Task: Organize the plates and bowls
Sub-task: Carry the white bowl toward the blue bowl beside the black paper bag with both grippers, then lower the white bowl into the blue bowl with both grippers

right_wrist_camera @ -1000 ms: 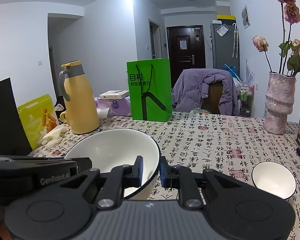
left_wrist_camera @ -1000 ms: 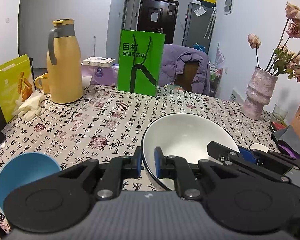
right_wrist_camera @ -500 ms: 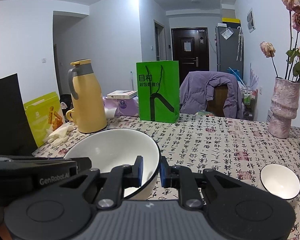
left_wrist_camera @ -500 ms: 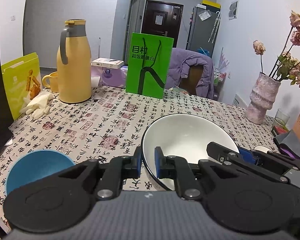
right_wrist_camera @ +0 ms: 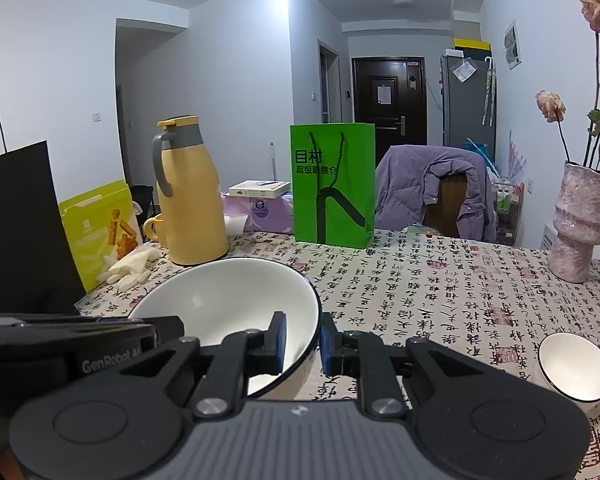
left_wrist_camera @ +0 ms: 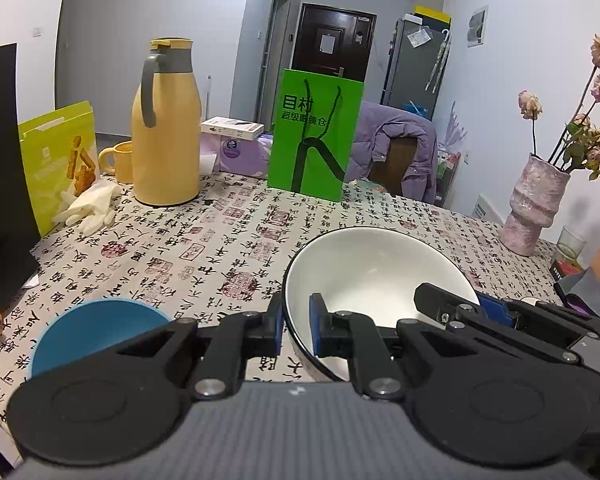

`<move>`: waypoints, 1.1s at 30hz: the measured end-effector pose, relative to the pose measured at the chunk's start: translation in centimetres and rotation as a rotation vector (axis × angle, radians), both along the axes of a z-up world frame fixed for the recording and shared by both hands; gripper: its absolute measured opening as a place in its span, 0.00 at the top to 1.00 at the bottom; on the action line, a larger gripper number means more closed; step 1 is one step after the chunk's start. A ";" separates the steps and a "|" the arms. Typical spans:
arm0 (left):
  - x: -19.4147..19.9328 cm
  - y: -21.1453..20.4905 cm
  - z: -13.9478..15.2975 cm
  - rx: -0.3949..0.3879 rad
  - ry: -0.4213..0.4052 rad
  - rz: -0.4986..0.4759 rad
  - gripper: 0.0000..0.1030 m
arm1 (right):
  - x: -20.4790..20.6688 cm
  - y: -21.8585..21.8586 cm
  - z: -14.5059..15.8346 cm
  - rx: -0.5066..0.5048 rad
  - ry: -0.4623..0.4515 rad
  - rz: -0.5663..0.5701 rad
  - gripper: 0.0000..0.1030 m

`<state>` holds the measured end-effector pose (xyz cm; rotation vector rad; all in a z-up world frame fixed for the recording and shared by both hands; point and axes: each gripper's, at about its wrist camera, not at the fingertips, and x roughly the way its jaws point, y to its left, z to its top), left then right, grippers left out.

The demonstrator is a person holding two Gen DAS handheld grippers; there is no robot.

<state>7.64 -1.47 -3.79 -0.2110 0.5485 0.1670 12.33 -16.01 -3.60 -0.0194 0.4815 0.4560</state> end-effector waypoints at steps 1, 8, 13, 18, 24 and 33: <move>-0.1 0.2 0.0 -0.001 -0.001 0.002 0.88 | 0.0 0.2 0.0 -0.001 0.000 0.002 0.84; -0.6 1.3 0.0 -0.001 -0.008 0.018 0.88 | -0.3 1.4 0.1 -0.003 0.000 0.017 0.84; -0.9 2.3 0.1 -0.004 -0.012 0.032 0.88 | -0.4 2.3 0.2 -0.004 0.000 0.028 0.84; -1.2 3.1 0.1 -0.009 -0.014 0.043 0.88 | -0.7 3.2 0.3 -0.005 -0.002 0.038 0.84; -1.6 4.0 0.1 -0.012 -0.015 0.054 0.88 | -0.8 4.3 0.4 -0.008 -0.003 0.049 0.84; -2.0 5.4 0.2 -0.018 -0.017 0.069 0.88 | -1.2 5.6 0.6 -0.011 -0.006 0.063 0.84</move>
